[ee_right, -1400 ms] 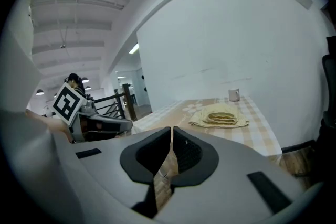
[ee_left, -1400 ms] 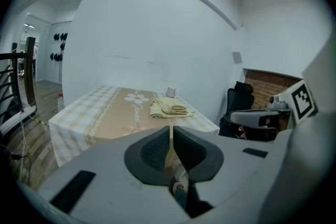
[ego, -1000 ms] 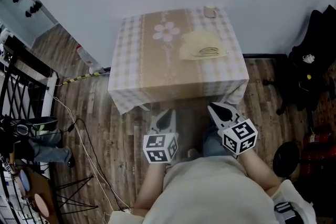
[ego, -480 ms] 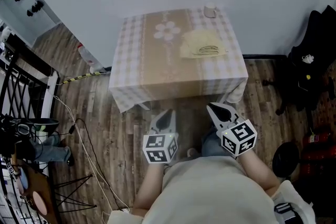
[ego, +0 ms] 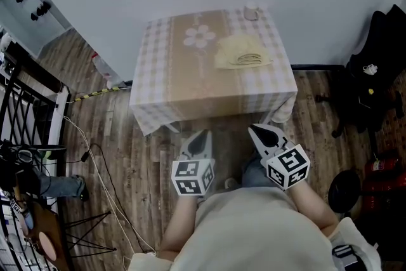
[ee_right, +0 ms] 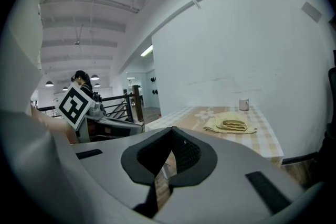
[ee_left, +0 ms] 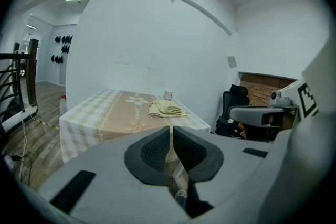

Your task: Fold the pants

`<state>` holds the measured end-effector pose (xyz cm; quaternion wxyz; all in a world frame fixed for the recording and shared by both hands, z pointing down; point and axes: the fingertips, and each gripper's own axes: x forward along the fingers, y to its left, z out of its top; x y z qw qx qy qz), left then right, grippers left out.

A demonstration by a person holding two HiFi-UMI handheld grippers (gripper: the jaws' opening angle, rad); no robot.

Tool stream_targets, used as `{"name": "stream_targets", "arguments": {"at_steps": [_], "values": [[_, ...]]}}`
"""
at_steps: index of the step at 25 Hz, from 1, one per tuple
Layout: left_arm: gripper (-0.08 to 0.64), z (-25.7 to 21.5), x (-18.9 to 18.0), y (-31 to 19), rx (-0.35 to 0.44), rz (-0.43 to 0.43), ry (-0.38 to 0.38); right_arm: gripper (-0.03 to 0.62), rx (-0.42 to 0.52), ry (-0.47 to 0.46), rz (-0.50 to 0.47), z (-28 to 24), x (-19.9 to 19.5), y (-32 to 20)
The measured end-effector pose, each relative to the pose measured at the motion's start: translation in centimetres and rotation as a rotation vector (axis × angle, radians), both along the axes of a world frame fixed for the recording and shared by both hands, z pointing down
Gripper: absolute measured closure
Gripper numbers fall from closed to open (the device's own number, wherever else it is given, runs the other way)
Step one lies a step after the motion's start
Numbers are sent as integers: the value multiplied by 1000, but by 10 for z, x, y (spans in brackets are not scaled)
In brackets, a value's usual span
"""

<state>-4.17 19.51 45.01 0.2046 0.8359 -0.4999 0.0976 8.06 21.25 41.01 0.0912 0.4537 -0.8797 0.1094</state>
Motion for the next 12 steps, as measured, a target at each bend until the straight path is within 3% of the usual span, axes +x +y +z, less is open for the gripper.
{"name": "stream_targets", "arguments": {"at_steps": [12], "values": [[540, 3, 1, -2, -6, 8, -4, 593, 6, -9, -1, -3, 2, -2]]}}
